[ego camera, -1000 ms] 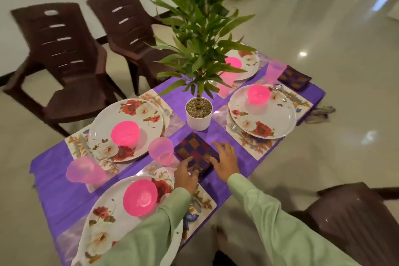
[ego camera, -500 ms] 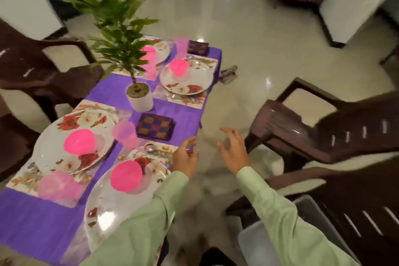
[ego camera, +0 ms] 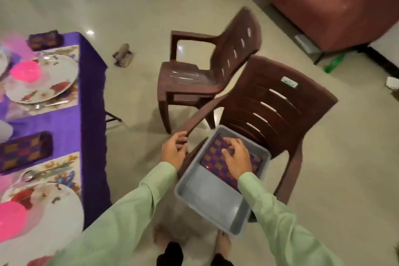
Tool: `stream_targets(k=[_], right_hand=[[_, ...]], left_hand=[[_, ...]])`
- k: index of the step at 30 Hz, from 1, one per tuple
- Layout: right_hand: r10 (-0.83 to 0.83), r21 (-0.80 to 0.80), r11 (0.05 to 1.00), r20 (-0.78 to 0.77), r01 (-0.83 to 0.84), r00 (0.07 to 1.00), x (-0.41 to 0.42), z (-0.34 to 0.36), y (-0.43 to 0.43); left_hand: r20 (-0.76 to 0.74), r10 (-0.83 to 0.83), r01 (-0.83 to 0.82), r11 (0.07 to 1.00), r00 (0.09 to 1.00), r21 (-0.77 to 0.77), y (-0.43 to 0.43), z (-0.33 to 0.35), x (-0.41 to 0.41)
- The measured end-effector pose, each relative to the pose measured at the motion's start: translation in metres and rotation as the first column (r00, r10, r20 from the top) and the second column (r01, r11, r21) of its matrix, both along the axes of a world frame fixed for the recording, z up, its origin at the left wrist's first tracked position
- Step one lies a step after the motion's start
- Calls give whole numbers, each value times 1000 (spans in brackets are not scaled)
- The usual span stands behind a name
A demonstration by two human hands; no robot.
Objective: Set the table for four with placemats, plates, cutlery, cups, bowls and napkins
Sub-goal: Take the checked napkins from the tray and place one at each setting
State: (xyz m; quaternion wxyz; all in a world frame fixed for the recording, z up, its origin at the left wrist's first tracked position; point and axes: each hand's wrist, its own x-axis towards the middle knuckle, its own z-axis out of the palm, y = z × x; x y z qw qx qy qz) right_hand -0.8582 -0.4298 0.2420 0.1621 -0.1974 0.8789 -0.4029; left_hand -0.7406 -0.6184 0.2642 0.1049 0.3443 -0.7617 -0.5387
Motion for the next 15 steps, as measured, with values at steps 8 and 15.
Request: stream_targets(k=[8, 15], right_hand=[[-154, 340, 938, 228, 69, 961, -65, -113, 100], [-55, 592, 804, 170, -57, 984, -134, -242, 107]], left_hand=[[164, -214, 204, 976, 963, 75, 79, -86, -87], [190, -276, 264, 961, 942, 86, 81, -201, -136]])
